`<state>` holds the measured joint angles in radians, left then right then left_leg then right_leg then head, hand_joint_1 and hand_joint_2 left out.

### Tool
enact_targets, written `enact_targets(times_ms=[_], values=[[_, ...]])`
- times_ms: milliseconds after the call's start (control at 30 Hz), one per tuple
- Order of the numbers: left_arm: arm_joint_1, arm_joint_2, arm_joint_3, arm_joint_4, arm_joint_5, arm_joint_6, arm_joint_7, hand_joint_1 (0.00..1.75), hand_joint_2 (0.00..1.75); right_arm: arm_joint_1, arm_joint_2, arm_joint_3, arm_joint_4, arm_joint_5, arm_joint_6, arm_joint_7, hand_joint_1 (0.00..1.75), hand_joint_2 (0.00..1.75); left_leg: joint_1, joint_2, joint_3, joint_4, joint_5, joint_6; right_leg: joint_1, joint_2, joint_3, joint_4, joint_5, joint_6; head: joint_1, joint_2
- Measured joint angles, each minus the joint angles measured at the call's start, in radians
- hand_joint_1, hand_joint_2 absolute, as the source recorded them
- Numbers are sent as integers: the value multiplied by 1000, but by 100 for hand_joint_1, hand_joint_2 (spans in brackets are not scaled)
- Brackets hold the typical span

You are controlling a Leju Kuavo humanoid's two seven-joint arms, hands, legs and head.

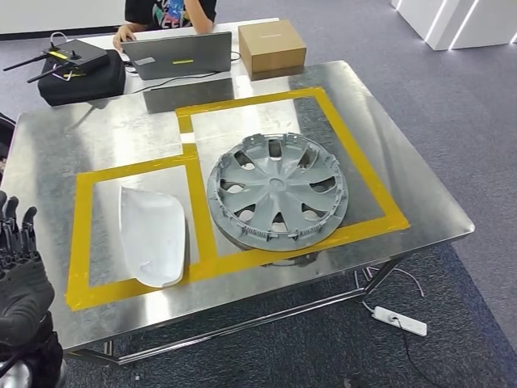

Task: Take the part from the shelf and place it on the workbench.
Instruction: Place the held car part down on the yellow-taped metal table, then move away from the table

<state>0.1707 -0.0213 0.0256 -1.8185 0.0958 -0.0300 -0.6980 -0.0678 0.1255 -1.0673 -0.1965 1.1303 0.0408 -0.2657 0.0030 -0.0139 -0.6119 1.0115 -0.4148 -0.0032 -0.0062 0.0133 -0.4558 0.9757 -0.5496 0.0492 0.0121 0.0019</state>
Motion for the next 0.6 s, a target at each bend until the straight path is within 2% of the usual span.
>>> enact_targets(times_ms=[300,367,433,500,567,600], values=[[11,-17,0,-30,-3,-9,0,0,0,0,0,0,0,0,0,1,0,0,-2,0,0,1,-2,1,-1,0,0,-3,1,1,0,0],[12,-17,0,-31,-3,-10,0,0,0,0,2,0,0,0,0,2,0,0,-4,0,1,0,-2,10,-4,1,3,-10,5,9,-1,0],[13,-18,0,-31,-6,-14,0,0,0,-1,4,0,0,0,-1,3,0,0,0,1,8,-17,7,21,-5,-1,2,-4,0,17,-1,0],[14,-21,1,-32,-11,-20,0,0,0,-2,4,0,0,0,-2,4,0,0,6,5,16,-34,14,25,-4,-4,-29,65,-42,20,1,0],[15,-24,2,-32,-17,-25,0,0,0,-1,4,-1,0,1,-2,5,0,0,6,8,16,-35,15,25,-5,-5,-102,206,-106,24,1,0],[16,-25,2,-32,-19,-29,0,0,0,0,4,-1,0,1,-2,6,0,0,6,9,16,-35,16,25,-6,-5,-135,264,-122,26,1,0]])
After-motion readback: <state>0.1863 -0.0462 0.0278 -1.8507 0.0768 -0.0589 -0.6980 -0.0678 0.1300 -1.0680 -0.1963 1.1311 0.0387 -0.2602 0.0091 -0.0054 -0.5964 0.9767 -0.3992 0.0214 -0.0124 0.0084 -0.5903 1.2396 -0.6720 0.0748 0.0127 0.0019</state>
